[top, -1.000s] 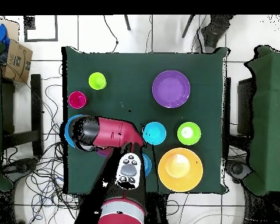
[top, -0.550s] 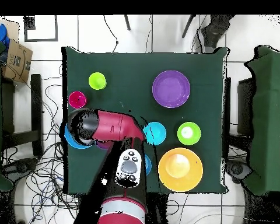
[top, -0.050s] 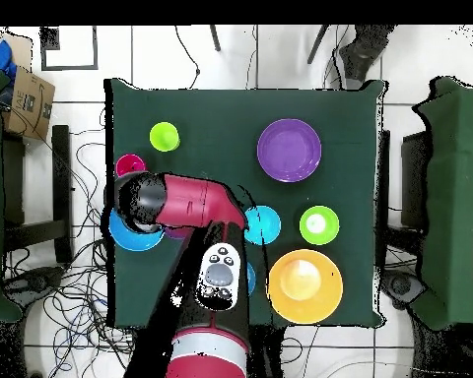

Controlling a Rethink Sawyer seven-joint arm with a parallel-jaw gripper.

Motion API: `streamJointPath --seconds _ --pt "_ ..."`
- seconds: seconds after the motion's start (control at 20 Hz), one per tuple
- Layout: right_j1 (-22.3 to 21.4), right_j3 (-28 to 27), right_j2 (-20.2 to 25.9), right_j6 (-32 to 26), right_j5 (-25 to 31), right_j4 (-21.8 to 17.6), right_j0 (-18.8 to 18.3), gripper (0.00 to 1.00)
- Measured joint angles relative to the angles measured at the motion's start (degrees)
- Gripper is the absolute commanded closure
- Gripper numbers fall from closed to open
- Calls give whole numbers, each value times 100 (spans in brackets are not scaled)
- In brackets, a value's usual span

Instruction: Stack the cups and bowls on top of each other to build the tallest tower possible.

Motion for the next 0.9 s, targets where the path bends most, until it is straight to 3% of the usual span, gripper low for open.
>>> streamJointPath --seconds 0.9 --pt "240 -300 -2 0 0 -1 40 100"
